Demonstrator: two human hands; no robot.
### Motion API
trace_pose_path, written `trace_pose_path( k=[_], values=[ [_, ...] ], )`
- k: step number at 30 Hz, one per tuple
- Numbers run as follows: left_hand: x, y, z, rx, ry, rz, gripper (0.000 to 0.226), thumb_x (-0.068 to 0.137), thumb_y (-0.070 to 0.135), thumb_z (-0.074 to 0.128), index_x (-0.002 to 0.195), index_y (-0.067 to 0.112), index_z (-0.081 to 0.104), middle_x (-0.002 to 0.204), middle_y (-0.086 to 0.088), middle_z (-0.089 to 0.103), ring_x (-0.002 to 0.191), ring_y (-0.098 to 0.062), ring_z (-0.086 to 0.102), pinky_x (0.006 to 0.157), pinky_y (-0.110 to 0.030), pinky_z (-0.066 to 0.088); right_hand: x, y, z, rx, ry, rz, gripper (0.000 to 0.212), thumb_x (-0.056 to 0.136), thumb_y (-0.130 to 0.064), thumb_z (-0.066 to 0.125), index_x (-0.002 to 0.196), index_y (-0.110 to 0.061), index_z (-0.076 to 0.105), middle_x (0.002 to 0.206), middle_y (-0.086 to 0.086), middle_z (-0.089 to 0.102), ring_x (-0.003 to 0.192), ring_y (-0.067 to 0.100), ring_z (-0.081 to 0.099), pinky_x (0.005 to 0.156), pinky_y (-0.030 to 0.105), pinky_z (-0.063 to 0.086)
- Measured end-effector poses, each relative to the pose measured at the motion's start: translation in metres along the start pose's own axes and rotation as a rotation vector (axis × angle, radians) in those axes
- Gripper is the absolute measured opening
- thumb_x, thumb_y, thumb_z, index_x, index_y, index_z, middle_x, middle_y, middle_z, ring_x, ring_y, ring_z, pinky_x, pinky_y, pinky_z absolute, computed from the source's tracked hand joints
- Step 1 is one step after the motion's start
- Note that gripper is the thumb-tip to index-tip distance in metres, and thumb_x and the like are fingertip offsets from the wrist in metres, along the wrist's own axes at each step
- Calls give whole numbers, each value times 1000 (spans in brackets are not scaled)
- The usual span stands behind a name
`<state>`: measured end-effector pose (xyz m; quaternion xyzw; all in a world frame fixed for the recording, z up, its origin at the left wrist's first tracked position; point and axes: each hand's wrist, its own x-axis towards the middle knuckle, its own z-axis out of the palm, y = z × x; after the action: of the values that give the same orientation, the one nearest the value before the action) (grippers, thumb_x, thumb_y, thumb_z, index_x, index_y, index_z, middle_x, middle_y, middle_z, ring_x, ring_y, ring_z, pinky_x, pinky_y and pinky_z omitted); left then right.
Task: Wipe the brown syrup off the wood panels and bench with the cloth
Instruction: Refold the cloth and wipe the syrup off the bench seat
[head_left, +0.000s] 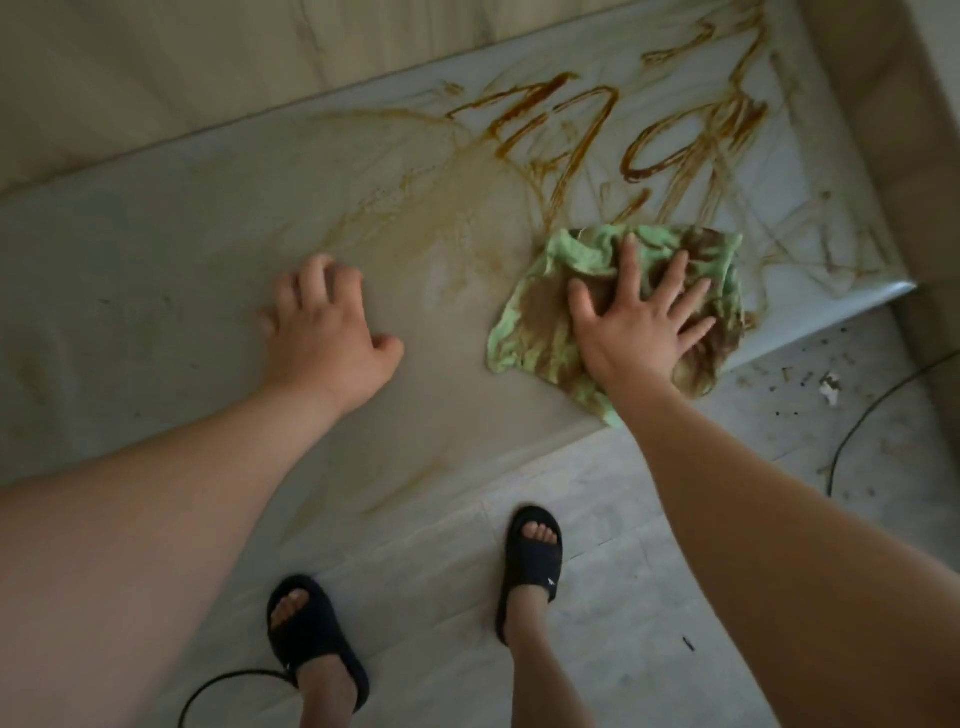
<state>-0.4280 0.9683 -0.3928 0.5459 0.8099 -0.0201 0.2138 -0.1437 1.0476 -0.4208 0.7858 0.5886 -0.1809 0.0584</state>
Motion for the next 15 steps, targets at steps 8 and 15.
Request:
trace_pose_path(
  k=[8, 15],
  values=[
    [28, 3, -30, 113, -333, -214, 162, 48, 85, 81, 156, 35, -30, 164, 2, -38, 154, -43, -21, 113, -79, 13, -24, -61, 23, -252, 9, -797, 75, 92, -83, 33, 159, -55, 16, 174, 0, 7, 159, 39, -1, 124, 66, 3],
    [48, 16, -27, 68, -429, -370, 172, 48, 64, 95, 154, 26, -36, 159, -10, -46, 149, -54, -24, 107, -81, 26, 50, -84, -6, -89, 19, -274, 80, 89, -85, 23, 160, -53, 5, 174, 2, -5, 158, 38, -11, 125, 62, -5]
  ],
)
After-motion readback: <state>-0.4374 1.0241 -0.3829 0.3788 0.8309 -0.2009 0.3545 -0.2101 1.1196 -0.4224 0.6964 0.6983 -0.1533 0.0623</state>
